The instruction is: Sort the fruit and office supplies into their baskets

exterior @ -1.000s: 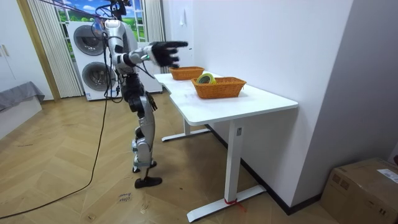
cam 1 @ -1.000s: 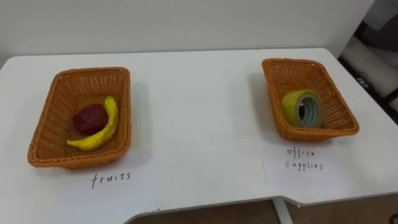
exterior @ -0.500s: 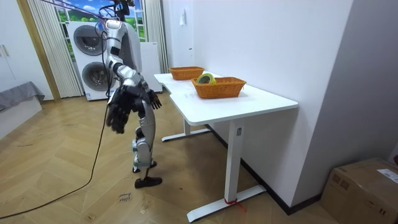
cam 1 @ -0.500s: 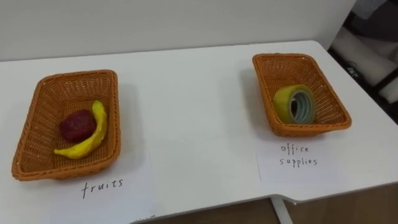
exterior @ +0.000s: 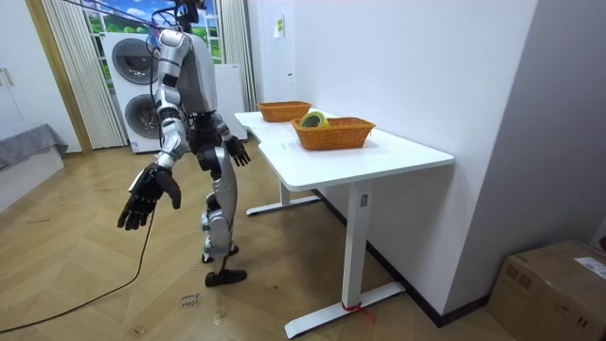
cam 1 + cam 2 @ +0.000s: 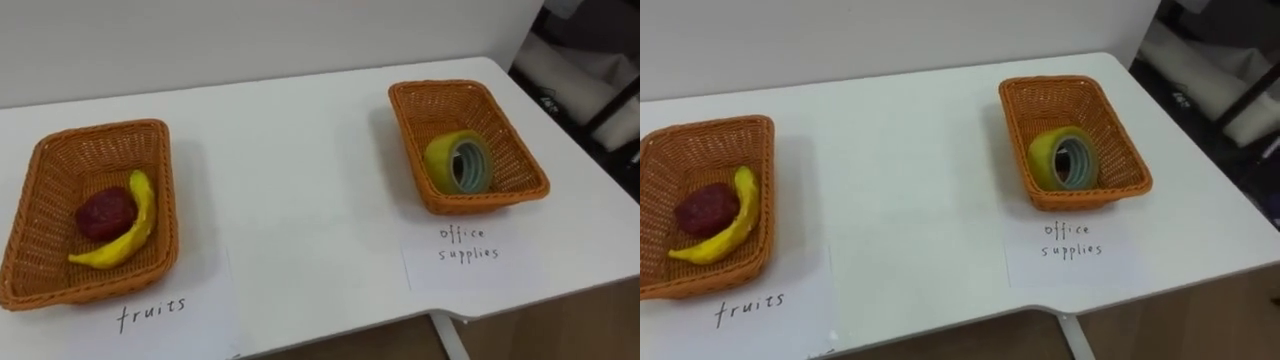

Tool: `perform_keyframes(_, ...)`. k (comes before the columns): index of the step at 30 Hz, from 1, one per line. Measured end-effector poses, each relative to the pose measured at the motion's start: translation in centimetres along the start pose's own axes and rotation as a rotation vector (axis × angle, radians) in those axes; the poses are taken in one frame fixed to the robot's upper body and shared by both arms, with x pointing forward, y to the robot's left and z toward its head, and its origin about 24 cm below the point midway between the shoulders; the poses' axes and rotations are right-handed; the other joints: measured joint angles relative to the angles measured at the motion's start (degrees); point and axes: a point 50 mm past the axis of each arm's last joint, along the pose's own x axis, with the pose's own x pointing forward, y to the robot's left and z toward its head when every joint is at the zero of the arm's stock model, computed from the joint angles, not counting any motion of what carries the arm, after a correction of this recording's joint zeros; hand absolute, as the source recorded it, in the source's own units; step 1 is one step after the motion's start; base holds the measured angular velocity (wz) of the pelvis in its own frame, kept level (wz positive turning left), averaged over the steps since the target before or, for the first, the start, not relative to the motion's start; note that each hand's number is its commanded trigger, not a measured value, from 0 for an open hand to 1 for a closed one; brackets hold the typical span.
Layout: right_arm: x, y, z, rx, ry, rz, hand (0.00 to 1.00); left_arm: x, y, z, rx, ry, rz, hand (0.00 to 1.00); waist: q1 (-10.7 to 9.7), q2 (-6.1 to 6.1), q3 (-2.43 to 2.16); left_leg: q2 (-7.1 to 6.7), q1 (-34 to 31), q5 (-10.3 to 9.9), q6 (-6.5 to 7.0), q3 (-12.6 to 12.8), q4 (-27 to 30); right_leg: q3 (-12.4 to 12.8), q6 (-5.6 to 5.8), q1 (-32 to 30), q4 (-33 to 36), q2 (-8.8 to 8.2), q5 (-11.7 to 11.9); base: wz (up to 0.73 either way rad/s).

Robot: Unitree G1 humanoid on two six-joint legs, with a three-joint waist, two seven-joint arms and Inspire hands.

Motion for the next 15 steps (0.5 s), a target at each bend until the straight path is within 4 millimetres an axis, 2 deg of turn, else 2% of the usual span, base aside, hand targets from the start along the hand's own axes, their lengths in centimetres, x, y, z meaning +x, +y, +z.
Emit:
perform_keyframes(3,0.6,-1.5,-3.1,-0.083,0.097,0.002,0.00,0.1,-0.4,-0.6,0.000,0.036,-0.034,0.00,0.3,0.54,0.06,-0.03,0.6,0.0,0.01,0.1,0.0,0.3,0.03,0.2,0.5,-0.05,-0.1,-0.01)
perform_keyframes(8,0.4,-1.6,-6.0,-0.267,0.174,0.160,0.00,0.0,-0.5,-1.4,0.006,0.070,-0.077,0.00,1.9,0.94,0.11,-0.20,1.1,-0.2,-0.34,0.2,0.1,0.7,-0.07,0.2,0.3,-0.14,-1.0,-0.01)
perform_keyframes(10,0.4,-1.7,-6.8,-0.416,0.170,0.247,0.00,-0.1,-0.2,-2.1,0.007,0.100,-0.070,0.00,2.1,1.19,0.17,-0.18,1.5,-0.2,-0.32,0.1,0.0,0.6,-0.08,0.8,-0.1,-0.08,-1.0,0.00)
perform_keyframes(12,0.1,-1.8,-7.9,-0.657,0.169,0.371,0.00,-0.2,0.0,-2.7,0.042,0.122,-0.062,0.00,3.5,1.34,0.20,-0.09,1.7,-0.1,-0.19,0.0,0.0,0.1,-0.11,1.2,-0.4,-0.01,-1.0,0.00)
perform_keyframes(15,-0.6,-1.2,-9.1,-0.925,0.159,0.491,0.00,-0.3,0.1,-3.1,0.073,0.142,-0.051,0.00,5.2,1.47,0.28,-0.10,1.9,-0.2,-0.21,-0.3,0.0,-0.3,-0.13,1.6,-0.6,-0.08,-1.1,0.05)
